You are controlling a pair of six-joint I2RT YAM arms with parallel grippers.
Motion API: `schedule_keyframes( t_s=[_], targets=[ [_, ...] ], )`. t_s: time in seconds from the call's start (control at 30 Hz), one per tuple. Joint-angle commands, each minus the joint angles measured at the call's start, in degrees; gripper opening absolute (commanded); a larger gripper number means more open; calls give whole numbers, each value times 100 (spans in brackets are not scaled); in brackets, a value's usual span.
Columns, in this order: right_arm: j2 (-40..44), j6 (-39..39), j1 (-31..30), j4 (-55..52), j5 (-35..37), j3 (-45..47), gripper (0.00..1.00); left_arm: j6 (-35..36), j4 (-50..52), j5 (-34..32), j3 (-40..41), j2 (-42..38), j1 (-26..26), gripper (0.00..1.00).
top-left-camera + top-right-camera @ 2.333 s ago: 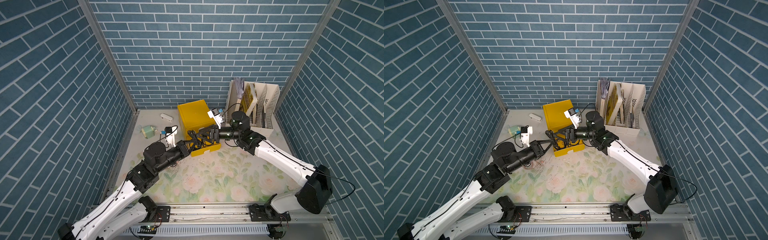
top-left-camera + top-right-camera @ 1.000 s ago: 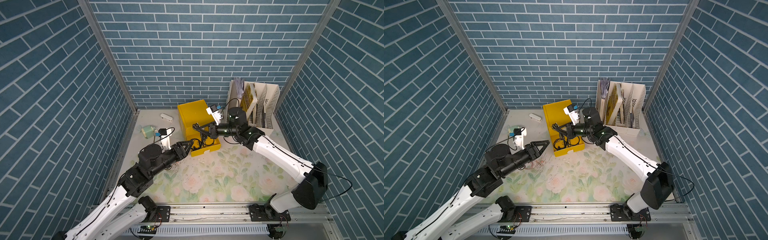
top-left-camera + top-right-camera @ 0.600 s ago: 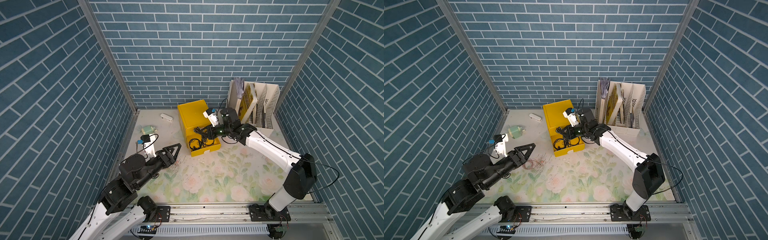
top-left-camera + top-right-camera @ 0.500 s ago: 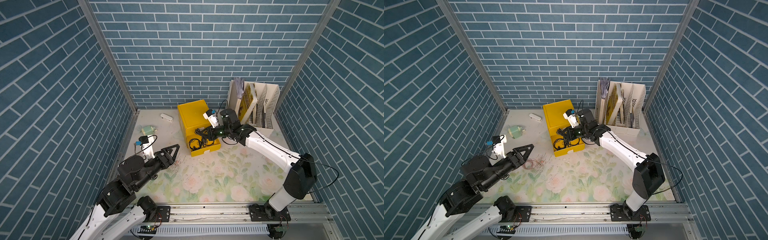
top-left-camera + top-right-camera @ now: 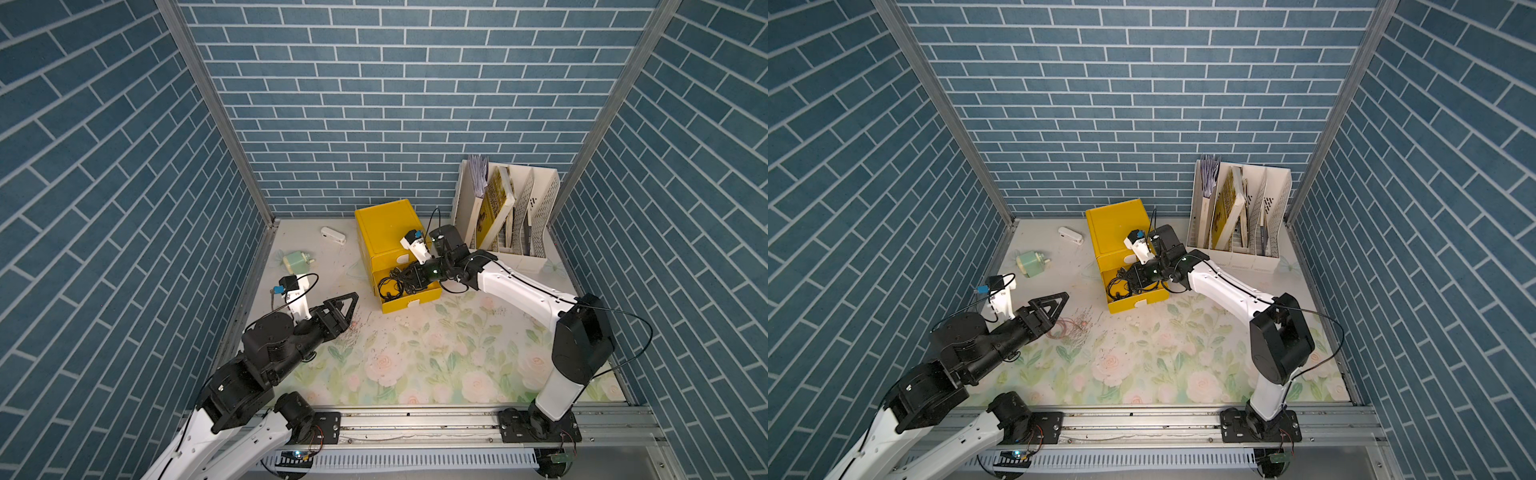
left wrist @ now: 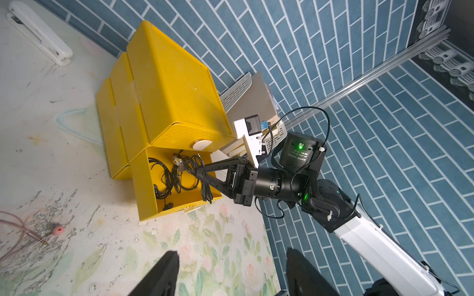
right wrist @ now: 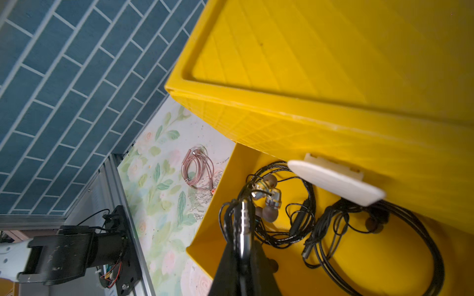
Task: Place the wired earphones into the drawer by color
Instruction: Place the wired earphones in the drawer.
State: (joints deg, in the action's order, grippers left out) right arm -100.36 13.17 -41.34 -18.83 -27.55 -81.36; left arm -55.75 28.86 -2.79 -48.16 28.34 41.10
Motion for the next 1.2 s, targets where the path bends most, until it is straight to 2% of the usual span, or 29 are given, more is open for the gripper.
schedule_keyframes(
  t_s=[0.0, 0.4, 0.67, 0.73, 0.87, 1.0, 1.07, 1.17],
  targets=[
    [-112, -396, -27, -58, 220, -72, 0, -35, 36, -29, 192, 10, -23, 71],
    [-396, -525, -27, 144, 601, 120, 0, -341, -2, -244, 922, 132, -23, 71],
    [-287, -465, -56, 234, 585, 294, 27, -1057, 845, -926, 1269, 501, -26, 74],
    [-200, -430, -58, 255, 571, 305, 36, -1206, 788, -903, 1378, 612, -28, 74],
    [-20, -352, -51, 222, 518, 304, 45, -1210, 607, -961, 1349, 795, -32, 74],
    [472, -160, -58, 303, 415, 475, 48, -683, 629, -1423, 631, 1228, -50, 74],
    [963, 58, -83, 487, 509, 779, 48, -54, 638, -1675, -53, 1639, -82, 74],
    [1948, 457, -146, 926, 1015, 1592, 46, 988, 425, -1892, -1078, 2331, -219, 73]
  ],
)
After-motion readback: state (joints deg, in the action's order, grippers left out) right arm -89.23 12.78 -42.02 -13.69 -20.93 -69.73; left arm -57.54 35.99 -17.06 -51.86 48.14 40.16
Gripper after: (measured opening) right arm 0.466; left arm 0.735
